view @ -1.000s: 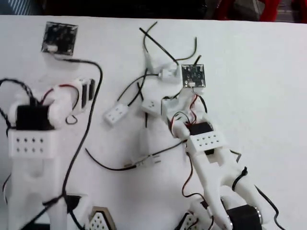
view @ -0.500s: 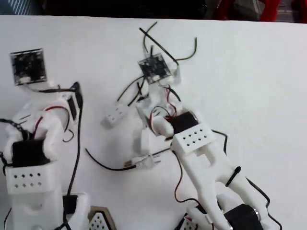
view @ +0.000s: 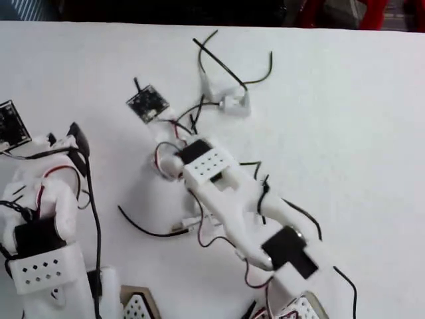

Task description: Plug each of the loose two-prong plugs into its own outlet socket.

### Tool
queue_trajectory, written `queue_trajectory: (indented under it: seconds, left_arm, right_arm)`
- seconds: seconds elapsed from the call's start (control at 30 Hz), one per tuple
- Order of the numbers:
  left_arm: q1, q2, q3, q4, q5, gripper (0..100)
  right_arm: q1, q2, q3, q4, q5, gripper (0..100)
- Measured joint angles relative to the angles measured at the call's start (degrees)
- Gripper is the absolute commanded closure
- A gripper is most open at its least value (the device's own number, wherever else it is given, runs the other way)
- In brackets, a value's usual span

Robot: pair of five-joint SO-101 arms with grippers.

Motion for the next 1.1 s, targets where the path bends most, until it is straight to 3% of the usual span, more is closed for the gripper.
queue_trajectory:
  seconds: [0.33, 1.1]
  left_arm:
    - [-0.1, -3.5, 2.4, -1.0, 0.0, 83]
    - [-0.1, -3.9, 2.5, -1.0, 0.0, 83]
  right_arm:
    - [-0.4, 4.1, -0.7, -7.0, 0.5, 98.1]
    - [-2.9, 4.2, -0.2, -3.4, 0.6, 98.1]
